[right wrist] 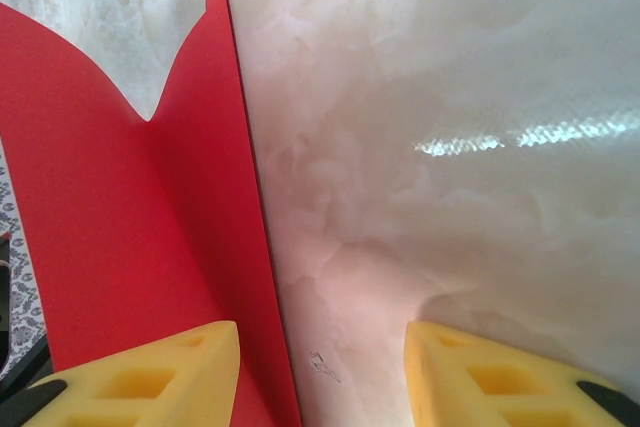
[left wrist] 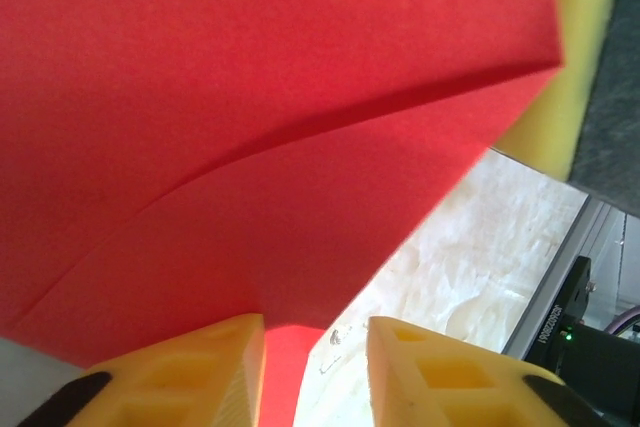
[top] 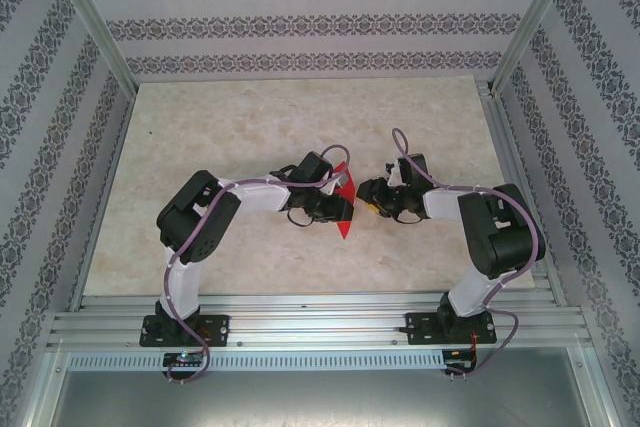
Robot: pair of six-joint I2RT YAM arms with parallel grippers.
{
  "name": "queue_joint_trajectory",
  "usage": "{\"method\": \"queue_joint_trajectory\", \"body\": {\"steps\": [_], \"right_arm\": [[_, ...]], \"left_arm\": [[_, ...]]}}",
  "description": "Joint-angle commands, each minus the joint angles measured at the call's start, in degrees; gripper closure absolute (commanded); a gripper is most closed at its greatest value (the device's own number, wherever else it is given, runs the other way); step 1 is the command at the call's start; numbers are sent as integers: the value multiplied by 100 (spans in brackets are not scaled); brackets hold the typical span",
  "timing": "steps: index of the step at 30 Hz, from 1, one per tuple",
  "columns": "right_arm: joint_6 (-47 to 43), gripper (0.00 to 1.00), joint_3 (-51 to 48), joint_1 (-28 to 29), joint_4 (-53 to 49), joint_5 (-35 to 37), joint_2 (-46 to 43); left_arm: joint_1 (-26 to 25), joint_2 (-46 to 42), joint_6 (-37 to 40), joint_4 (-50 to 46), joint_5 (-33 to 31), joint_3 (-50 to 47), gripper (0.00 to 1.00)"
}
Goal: Fold a paper plane with a square sheet of paper (fold left side to right side)
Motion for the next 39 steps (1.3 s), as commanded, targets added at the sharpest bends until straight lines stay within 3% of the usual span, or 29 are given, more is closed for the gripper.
{"method": "queue_joint_trajectory", "body": {"steps": [1,8,12,20,30,39], "right_arm": [[-90,52,35,139,259,-39,235],[-119,52,70,143,226,-61,277],[-127,52,96,165,219,-100,290],[-125,52,123,213,198,-131,292],[-113,55,158,244,121,-267,213],[-95,62,112,323,-23,-443,3]], "left_arm": [[94,-359,170,-83,-34,111,60],[234,-944,313,-224,-71,-8,56],[476,-1124,292,-218,-114,-202,59],[647,-464,353,-110,80,28,78],[620,43,364,3,274,145,84],[557,355,449,-243,-80,209,86]]}}
